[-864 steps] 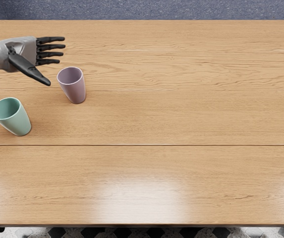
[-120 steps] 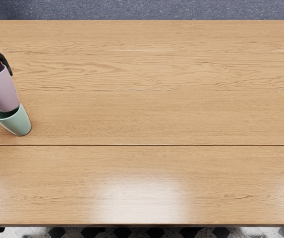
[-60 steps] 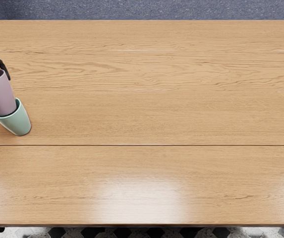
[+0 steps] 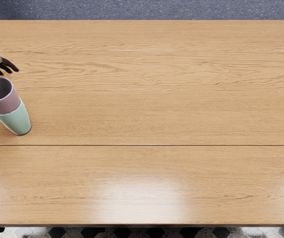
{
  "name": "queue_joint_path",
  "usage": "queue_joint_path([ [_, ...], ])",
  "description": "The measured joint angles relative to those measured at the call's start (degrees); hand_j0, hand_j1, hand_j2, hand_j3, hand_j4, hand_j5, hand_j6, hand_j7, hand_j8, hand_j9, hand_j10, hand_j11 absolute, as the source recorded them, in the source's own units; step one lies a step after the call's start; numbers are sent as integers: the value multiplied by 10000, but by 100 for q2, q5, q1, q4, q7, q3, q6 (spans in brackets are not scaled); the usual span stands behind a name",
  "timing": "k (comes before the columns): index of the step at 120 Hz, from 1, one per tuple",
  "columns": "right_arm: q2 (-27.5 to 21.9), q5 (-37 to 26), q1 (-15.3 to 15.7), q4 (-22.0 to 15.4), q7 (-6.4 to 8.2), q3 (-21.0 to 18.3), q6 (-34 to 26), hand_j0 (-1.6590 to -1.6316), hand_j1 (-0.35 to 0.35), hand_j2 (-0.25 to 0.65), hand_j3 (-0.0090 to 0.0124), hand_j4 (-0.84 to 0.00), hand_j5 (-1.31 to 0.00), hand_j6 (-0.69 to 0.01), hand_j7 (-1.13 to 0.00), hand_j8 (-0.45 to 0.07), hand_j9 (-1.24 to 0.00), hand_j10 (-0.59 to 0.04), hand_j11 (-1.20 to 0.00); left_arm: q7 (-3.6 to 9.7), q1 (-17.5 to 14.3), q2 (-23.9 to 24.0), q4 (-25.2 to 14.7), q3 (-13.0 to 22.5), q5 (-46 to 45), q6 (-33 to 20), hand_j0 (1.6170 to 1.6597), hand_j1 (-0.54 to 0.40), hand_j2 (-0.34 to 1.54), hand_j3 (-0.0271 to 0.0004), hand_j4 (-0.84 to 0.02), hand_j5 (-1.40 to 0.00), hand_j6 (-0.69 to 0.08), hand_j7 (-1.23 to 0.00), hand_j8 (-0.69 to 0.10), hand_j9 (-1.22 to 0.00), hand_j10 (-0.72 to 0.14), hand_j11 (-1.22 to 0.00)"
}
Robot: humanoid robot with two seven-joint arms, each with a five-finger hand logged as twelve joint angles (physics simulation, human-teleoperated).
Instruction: Pick up cup and place in cup with left hand
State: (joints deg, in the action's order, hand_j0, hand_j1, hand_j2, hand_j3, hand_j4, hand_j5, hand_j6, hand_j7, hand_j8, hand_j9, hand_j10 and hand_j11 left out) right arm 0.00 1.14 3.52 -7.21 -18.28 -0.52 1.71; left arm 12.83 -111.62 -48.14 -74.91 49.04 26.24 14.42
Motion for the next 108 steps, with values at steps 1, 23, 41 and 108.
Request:
queue_joint_path([
  [1,0,0,0,0,0,0,0,-16581,-3491,1,0,-4,-1,-6,0,-5,0,-3,0,0,0,-1,0,0,-3,1,16569,2107,309,0,-1308,-1925,-912,-1928,-1009,-1955,-1422,-1959],
  [23,0,0,0,0,0,0,-2,-16581,-3491,1,0,-4,-1,-6,0,-5,0,-3,0,-3,-59,-46,0,-7,-159,1,16576,2764,157,0,-686,-966,-529,-967,-567,-977,-729,-978],
  [41,0,0,0,0,0,0,0,-16581,-3491,1,0,-4,-1,-6,0,-4,0,-3,0,-11,-208,-32,-1,-88,-608,11,16578,3001,101,0,-461,-621,-390,-620,-407,-625,-479,-625],
  [108,0,0,0,0,0,0,0,-16581,-3491,0,0,-4,-1,-6,0,-5,-1,-4,0,-6,-299,624,-25,-1241,-2588,1763,16580,3212,46,0,-251,-311,-251,-310,-250,-310,-249,-309],
])
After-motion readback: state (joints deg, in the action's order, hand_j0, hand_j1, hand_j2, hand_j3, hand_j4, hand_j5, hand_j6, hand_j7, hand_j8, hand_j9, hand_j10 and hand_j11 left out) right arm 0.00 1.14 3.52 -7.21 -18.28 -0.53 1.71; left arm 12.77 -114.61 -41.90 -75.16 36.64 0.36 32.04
